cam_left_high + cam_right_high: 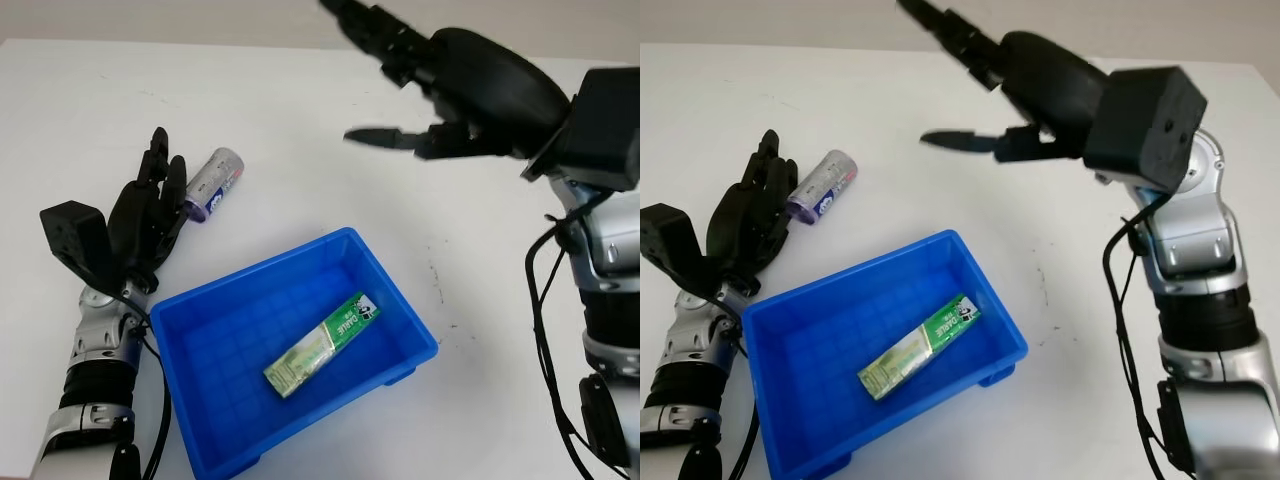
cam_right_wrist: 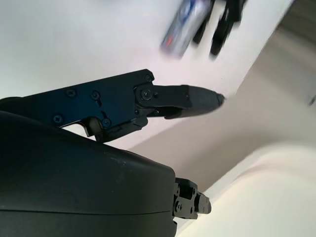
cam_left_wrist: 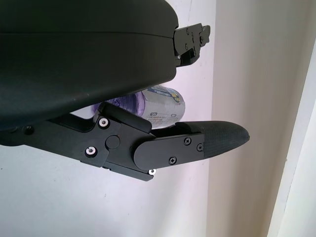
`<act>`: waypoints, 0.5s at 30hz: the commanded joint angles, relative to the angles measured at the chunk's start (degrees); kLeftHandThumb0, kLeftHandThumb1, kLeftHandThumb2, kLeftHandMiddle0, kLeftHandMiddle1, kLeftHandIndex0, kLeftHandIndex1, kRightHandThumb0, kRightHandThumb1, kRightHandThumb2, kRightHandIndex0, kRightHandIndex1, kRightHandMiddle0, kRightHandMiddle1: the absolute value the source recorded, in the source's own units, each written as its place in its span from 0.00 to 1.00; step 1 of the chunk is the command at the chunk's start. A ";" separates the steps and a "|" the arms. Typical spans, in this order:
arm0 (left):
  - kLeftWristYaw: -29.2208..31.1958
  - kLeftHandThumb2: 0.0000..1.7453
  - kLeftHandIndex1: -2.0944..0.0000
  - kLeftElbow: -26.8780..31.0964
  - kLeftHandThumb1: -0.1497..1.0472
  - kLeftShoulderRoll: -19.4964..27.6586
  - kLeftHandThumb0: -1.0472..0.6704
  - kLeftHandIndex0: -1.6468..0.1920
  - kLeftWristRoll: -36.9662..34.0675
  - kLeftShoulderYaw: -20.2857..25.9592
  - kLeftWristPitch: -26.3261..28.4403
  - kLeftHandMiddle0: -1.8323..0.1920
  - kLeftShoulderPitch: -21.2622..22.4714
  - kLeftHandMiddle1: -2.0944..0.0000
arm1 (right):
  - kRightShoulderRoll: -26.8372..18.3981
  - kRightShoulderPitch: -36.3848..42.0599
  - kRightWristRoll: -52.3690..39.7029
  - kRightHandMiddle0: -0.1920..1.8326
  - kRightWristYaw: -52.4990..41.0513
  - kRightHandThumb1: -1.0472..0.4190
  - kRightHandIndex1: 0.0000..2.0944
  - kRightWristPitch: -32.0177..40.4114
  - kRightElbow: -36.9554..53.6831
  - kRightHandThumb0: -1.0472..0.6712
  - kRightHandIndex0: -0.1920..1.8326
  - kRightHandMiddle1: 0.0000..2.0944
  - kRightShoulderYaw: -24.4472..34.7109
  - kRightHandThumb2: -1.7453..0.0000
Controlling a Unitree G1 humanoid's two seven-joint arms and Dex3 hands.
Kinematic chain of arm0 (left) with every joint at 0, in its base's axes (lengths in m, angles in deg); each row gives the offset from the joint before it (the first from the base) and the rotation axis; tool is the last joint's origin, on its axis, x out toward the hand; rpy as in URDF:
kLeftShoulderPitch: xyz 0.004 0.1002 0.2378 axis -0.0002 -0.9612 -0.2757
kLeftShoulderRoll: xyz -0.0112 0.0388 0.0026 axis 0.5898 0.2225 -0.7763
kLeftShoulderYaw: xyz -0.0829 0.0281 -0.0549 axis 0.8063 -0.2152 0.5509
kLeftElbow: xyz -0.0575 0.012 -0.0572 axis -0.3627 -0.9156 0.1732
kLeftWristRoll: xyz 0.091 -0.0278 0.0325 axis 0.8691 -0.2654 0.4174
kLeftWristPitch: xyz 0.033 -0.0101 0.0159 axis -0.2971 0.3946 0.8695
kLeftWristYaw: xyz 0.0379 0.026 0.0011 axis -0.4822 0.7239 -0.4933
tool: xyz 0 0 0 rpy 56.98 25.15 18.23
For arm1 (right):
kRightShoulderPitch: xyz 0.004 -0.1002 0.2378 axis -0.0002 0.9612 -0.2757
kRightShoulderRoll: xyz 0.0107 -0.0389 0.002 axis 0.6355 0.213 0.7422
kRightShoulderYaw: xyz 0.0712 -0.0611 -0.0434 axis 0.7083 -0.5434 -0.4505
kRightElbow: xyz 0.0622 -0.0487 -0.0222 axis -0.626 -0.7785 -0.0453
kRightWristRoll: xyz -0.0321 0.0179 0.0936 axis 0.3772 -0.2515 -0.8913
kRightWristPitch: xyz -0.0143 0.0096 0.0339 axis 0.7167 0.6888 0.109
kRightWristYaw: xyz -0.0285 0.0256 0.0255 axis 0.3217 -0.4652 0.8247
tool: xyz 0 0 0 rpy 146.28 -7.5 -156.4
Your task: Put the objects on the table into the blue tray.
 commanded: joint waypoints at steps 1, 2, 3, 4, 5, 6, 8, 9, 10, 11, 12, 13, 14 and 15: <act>0.19 0.32 1.00 0.16 1.00 -0.01 0.17 1.00 0.04 0.20 -0.46 1.00 -0.16 1.00 | 0.81 -2.14 -0.95 0.02 2.56 0.00 0.01 1.87 -4.67 0.22 0.01 0.02 2.63 0.68; 0.39 0.32 1.00 0.06 1.00 0.08 0.17 1.00 -0.07 0.29 -0.51 1.00 -0.19 1.00 | 1.10 -2.56 -1.37 0.02 3.66 0.00 0.01 2.63 -6.99 0.22 0.01 0.02 3.32 0.68; 0.54 0.32 1.00 -0.07 1.00 0.15 0.17 1.00 -0.15 0.37 -0.54 1.00 -0.17 1.00 | 1.32 -2.75 -1.54 0.01 4.68 0.00 0.01 2.85 -9.14 0.21 0.00 0.01 3.83 0.68; 0.61 0.32 1.00 -0.17 1.00 0.20 0.17 1.00 -0.16 0.43 -0.54 1.00 -0.15 1.00 | 1.40 -2.82 -1.57 0.01 5.36 0.00 0.00 2.96 -11.10 0.20 0.00 0.01 4.13 0.67; 0.68 0.32 1.00 -0.26 1.00 0.23 0.17 1.00 -0.20 0.52 -0.50 1.00 -0.10 1.00 | 1.40 -2.66 -1.51 0.00 5.90 0.00 0.00 3.24 -12.44 0.20 0.00 0.00 4.24 0.66; 0.80 0.32 1.00 -0.36 1.00 0.31 0.17 1.00 -0.18 0.56 -0.50 1.00 -0.06 1.00 | 1.43 -2.40 -1.44 0.00 6.25 0.00 0.00 3.14 -13.60 0.20 0.00 0.00 4.24 0.65; 1.01 0.32 1.00 -0.36 1.00 0.41 0.17 1.00 -0.21 0.66 -0.42 1.00 0.04 1.00 | 1.66 -1.36 -1.57 0.00 6.48 0.00 0.00 3.00 -14.83 0.19 0.00 0.00 4.23 0.64; 1.08 0.32 1.00 -0.34 1.00 0.48 0.18 1.00 -0.17 0.67 -0.37 1.00 0.11 1.00 | 1.90 -0.67 -1.76 0.00 6.61 0.00 0.00 3.24 -15.01 0.19 0.00 0.00 4.32 0.63; 1.13 0.32 1.00 -0.35 1.00 0.57 0.18 1.00 -0.12 0.68 -0.34 1.00 0.18 1.00 | 2.28 0.14 -1.83 0.00 7.07 0.00 0.00 3.61 -14.72 0.19 0.00 0.00 4.40 0.62; 1.03 0.32 1.00 -0.34 1.00 0.68 0.18 1.00 0.06 0.63 -0.34 1.00 0.23 1.00 | 2.65 0.97 -1.79 0.00 7.64 0.00 0.00 4.18 -14.20 0.19 0.00 0.00 4.43 0.61; 0.97 0.32 1.00 -0.27 1.00 0.76 0.18 1.00 0.11 0.65 -0.29 1.00 0.24 1.00 | 2.99 1.73 -1.83 0.00 8.04 0.00 0.00 4.70 -13.78 0.20 0.00 0.00 4.48 0.60; 0.98 0.32 1.00 -0.18 1.00 0.91 0.18 1.00 0.23 0.61 -0.31 1.00 0.19 1.00 | 3.35 2.21 -2.11 0.00 7.97 0.00 0.00 4.85 -13.90 0.22 0.00 0.00 4.53 0.58; 0.96 0.32 1.00 -0.12 1.00 1.01 0.18 1.00 0.32 0.58 -0.35 1.00 0.17 1.00 | 3.86 2.57 -2.29 0.00 8.37 0.00 0.00 5.46 -13.89 0.22 0.00 0.00 4.61 0.57; 1.04 0.33 1.00 -0.06 1.00 1.13 0.18 1.00 0.33 0.58 -0.35 1.00 0.15 1.00 | 4.30 2.86 -2.33 0.00 8.71 0.00 0.00 5.72 -14.02 0.22 0.00 0.00 4.60 0.57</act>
